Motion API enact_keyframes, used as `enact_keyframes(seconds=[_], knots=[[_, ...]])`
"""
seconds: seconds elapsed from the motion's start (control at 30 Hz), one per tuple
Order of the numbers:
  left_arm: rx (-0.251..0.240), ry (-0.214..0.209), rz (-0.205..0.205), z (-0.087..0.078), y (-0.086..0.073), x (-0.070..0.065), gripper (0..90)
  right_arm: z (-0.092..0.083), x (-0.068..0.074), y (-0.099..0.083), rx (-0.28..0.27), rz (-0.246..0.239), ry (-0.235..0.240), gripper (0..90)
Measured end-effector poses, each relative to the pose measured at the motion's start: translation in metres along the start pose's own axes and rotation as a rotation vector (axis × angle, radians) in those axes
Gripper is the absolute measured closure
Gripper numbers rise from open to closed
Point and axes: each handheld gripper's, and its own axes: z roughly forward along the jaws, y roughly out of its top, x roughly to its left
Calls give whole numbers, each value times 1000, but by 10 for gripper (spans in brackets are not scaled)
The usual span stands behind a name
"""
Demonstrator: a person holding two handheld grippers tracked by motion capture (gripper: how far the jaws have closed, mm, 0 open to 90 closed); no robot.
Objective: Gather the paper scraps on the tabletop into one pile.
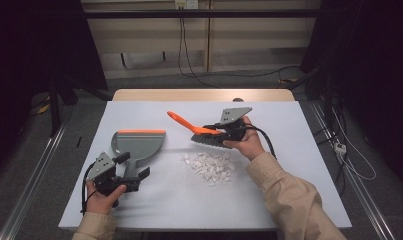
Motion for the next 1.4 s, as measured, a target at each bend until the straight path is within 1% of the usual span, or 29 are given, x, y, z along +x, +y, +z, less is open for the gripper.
enact_keyframes(seconds=[0.07, 0.1, 0.2, 0.23, 0.3, 0.4, 0.43, 0.47, 0.53, 0.6, 0.73, 0.77, 0.83, 0.9, 0.93, 1.0, 1.03, 1.13, 1.27, 1.37, 1.4], knots=[[0, 0, 0, 0, 0, 0, 47, -2, -4, -6, 14, 22, -16, 711], [2, -1, 1, 0, 0, 0, 46, -2, -5, -10, 20, 23, -24, 711], [8, -2, 1, 0, -1, 0, 46, 1, -5, -17, 39, 28, -19, 711], [7, -2, 2, 0, -1, 0, 47, 3, -4, -18, 49, 28, -9, 711], [2, 0, -1, 0, -1, 0, 46, 6, 1, -18, 31, 38, 16, 711], [4, 0, -1, -1, -1, 0, 46, 10, 10, -14, 31, 24, 51, 711], [4, 0, 0, -1, -1, 0, 46, 11, 13, -13, 24, 28, 74, 711], [6, 1, 0, -1, -1, 0, 46, 11, 15, -11, 22, 24, 84, 711], [11, 4, 3, -2, -1, 0, 46, 9, 17, -7, 22, 6, 74, 711], [10, 4, 2, -3, -1, 1, 46, 5, 15, -5, -2, 20, 45, 711], [8, 0, 0, -3, 0, 1, 46, -9, 6, -3, -55, 81, -33, 711], [10, -1, 0, -3, 0, 1, 46, -13, 3, -3, -59, 90, -47, 711], [15, -1, -3, -2, -1, 1, 45, -19, -1, -5, -73, 123, -64, 710], [15, 0, -2, -2, 0, 1, 44, -24, -2, -5, -64, 133, -97, 711], [16, 2, -9, -2, 0, 1, 44, -27, -3, -6, -62, 145, -107, 710], [16, -2, -8, -3, 1, 2, 40, -33, -1, -7, -54, 157, -132, 710], [15, 1, -9, -3, 1, 3, 38, -37, 1, -9, -50, 172, -141, 710], [19, 4, -15, -3, 1, 4, 37, -44, 4, -16, -37, 191, -163, 711], [28, 7, -23, -3, 1, 5, 42, -56, 11, -27, -22, 241, -212, 710], [31, -1, -35, -3, 1, 6, 43, -66, 16, -36, -26, 300, -244, 710], [37, -3, -37, -3, 1, 7, 45, -70, 18, -38, -18, 308, -259, 710]])
